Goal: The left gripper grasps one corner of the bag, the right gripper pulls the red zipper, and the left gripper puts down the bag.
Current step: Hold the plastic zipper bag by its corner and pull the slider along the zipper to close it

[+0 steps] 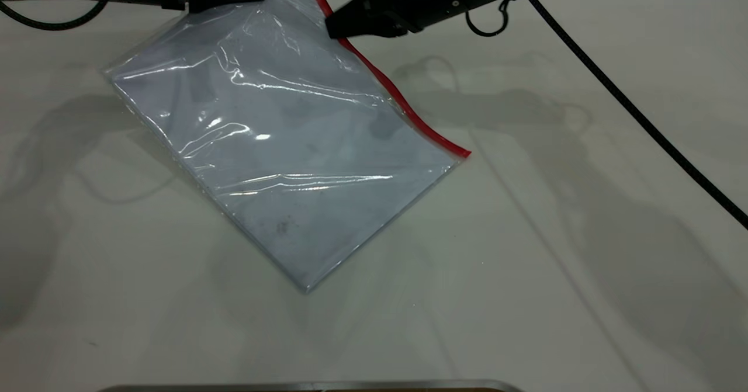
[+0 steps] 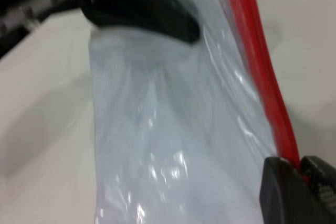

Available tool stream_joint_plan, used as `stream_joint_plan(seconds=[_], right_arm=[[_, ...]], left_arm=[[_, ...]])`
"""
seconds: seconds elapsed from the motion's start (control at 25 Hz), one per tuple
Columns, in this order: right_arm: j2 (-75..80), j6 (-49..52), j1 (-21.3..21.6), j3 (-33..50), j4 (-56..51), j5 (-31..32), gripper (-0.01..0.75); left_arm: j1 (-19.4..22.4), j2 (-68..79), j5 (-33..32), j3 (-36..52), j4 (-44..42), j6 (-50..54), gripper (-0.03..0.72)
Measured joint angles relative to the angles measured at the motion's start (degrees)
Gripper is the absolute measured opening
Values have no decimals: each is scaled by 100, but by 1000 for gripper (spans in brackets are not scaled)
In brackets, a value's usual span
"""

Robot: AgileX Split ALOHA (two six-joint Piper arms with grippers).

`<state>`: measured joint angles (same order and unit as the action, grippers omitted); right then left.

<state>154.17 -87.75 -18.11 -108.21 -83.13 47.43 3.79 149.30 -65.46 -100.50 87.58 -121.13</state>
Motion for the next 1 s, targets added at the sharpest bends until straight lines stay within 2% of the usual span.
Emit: stream_joint_plan(seconds=[0.12, 0.28, 0.4, 0.64, 1.0], right_arm=[[-5, 422, 65, -17, 510, 22, 35], [115, 870, 334, 67, 1714, -13, 36], [211, 1096, 513, 113, 2181, 138, 36], [211, 1489, 710, 113, 2525, 883, 37], [211, 1619, 730, 113, 2676, 1018, 76]], left_arm=[[-11, 0, -20, -45, -12, 0, 53], [107, -52, 0, -108, 262, -6, 53], [177, -84, 13, -156, 422, -12, 53], [177, -84, 6, -161, 516, -17, 53], [177, -84, 6, -167, 552, -17, 53]])
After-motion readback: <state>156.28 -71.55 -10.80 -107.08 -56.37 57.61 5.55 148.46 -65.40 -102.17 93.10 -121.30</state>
